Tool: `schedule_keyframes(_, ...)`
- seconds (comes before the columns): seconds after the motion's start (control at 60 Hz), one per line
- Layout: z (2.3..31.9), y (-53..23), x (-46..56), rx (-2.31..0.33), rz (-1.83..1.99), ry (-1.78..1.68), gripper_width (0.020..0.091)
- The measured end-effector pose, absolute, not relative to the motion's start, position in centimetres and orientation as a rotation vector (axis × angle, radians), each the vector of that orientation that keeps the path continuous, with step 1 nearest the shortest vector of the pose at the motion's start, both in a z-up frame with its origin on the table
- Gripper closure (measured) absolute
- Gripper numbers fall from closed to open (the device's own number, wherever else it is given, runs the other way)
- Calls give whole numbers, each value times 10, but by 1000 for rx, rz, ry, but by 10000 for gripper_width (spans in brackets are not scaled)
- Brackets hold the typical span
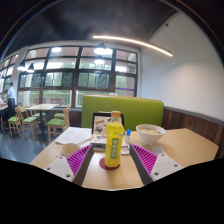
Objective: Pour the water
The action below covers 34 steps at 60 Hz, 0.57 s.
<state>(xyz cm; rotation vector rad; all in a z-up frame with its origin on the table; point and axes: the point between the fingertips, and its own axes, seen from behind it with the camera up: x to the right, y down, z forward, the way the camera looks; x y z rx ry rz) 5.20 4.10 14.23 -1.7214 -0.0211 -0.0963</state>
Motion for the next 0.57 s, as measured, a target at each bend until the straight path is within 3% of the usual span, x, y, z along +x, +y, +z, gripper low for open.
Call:
schedule_keyframes(0.117, 168, -31, 20, -1721, -80, -17, 287)
schedule_keyframes(0.367, 158, -118, -57, -1728, -71, -141, 288)
schedule_keyframes(0.567, 150, -143, -73, -1728, -41, -138, 289)
